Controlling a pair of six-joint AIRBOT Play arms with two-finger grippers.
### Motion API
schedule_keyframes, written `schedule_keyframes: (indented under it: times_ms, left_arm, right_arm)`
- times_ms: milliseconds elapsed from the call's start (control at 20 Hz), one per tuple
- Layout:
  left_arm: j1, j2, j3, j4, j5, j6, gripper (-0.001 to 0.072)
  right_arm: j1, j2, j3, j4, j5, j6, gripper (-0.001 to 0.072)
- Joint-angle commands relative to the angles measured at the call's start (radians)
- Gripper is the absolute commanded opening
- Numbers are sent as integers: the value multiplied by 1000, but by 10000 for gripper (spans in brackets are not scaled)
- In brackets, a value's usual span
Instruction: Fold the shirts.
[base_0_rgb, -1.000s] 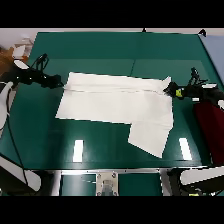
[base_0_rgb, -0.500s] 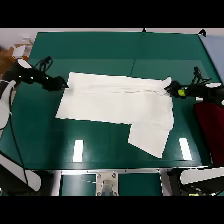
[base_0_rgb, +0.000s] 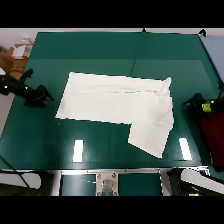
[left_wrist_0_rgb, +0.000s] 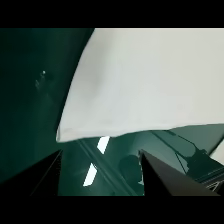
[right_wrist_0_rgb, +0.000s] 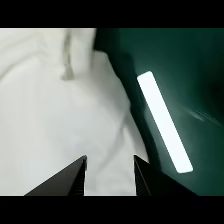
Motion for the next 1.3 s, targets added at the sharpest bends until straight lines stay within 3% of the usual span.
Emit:
schedule_keyframes:
  times_ms: [0,150,350,650,750,900,950,1050,1100,1200,1250]
  left_arm:
    - [13,218,-328,11,134,-4,551]
    - [13,338,-528,-64,282,-3,551]
    - [1,355,-665,-272,470,46,551]
    - [-275,347,-706,-431,908,22,550]
    - [-311,341,-706,-432,970,20,545]
    - [-311,291,-706,-451,995,15,516]
    - [-311,271,-705,-468,993,20,335]
    - [-311,262,-703,-477,983,35,62]
    - [-311,265,-698,-476,970,52,24]
    - [-311,265,-674,-470,917,79,23]
    - [-310,265,-660,-456,887,79,23]
  right_arm:
    - [-39,140,-190,-111,43,146,360]
    - [-37,202,-330,-108,20,162,359]
    - [-35,221,-441,-107,-28,150,361]
    - [-35,220,-565,-5,-101,48,431]
    - [-34,220,-589,24,-101,19,507]
    - [-2,219,-611,65,-110,-7,507]
    - [15,219,-615,68,-113,-7,507]
    - [45,219,-615,70,-120,-7,506]
    - [58,219,-614,70,-131,-8,474]
    - [70,219,-611,80,-143,-34,173]
    - [70,219,-601,76,-135,-37,61]
